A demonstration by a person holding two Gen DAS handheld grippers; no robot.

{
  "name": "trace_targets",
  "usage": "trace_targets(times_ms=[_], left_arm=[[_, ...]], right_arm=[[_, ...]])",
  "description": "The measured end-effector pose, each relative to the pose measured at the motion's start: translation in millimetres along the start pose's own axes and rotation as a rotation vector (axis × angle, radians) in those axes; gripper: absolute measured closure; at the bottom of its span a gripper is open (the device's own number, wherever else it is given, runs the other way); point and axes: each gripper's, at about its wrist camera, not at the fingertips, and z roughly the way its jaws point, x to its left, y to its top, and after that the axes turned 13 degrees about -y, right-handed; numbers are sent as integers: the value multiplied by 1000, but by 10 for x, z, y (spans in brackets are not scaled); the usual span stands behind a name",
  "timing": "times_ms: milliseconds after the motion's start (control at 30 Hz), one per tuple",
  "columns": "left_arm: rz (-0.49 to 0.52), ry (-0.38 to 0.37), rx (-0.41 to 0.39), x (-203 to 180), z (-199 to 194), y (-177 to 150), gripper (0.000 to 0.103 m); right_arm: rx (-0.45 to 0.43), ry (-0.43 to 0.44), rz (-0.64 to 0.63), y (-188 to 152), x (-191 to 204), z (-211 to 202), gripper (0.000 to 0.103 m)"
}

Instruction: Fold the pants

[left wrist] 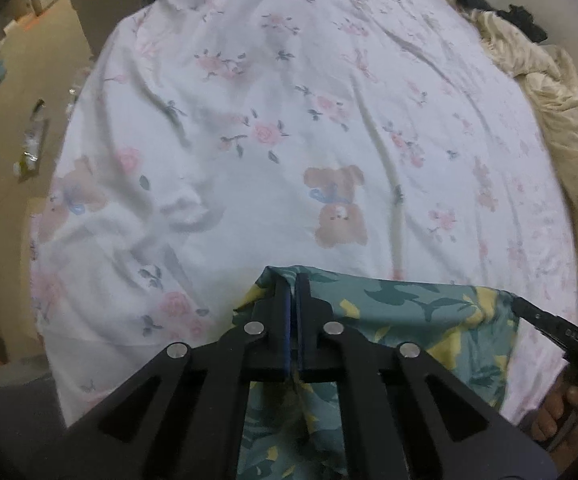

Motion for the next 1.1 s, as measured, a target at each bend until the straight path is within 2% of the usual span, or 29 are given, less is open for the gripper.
trace_targets(times_ms=[67, 100, 133, 167, 200, 267, 300, 367, 433, 467, 500, 533, 633, 667, 733, 833, 900, 967, 1000, 1033, 1100], left_arm=[[-12, 15, -8, 14, -15, -1, 98], [-14, 37, -13, 15, -33, 0, 89], [-17, 62, -20, 28, -59, -6, 68], [-19, 73, -34, 43, -107, -29, 59], [-19, 81, -55, 56, -179, -58, 55], [-10, 105, -69, 37, -301, -140, 55], [13, 87, -96, -20, -402, -212, 55], [67, 8, -121, -161, -491, -320, 55], [116, -141, -54, -334, -385, -423, 54], [133, -177, -11, -388, -290, -464, 54], [150, -181, 37, -435, -161, -513, 54], [166, -158, 82, -464, -19, -566, 54], [185, 1, 200, -351, 278, -740, 54], [189, 17, 220, -310, 295, -780, 52], [199, 37, 228, -250, 224, -799, 51], [135, 53, 230, -68, 111, -773, 44], [64, 36, 223, 46, 12, -717, 44], [41, 17, 182, 78, -145, -608, 44], [43, 34, 139, 80, -243, -505, 41], [46, 50, 112, 104, -301, -421, 32], [60, 98, 82, 132, -367, -217, 21]], right_arm=[[-17, -23, -23, -19, 38, -36, 99], [-17, -28, -25, -26, 43, -55, 96], [-19, -41, -19, -32, 38, -82, 90], [-17, -37, -6, -47, 13, -110, 86], [-12, -16, 6, -87, -28, -140, 85], [-7, 6, 29, -178, -61, -231, 82], [-13, 19, 29, -221, -43, -286, 82], [-53, 59, -65, -334, 176, -432, 82], [-64, 127, -155, -424, 415, -476, 82], [-46, 167, -208, -489, 585, -434, 82], [-25, 171, -244, -536, 699, -371, 82], [-5, 154, -280, -587, 799, -294, 83], [69, -65, -412, -790, 949, 40, 85], [111, -149, -435, -866, 880, 152, 90], [123, -185, -434, -892, 769, 126, 90], [114, -242, -398, -860, 604, 24, 90], [141, -182, -319, -818, 452, -51, 88], [97, -107, -256, -728, 354, -225, 83], [73, -83, -232, -677, 309, -304, 83], [55, -62, -209, -630, 266, -369, 82], [25, -31, -176, -487, 186, -449, 54]])
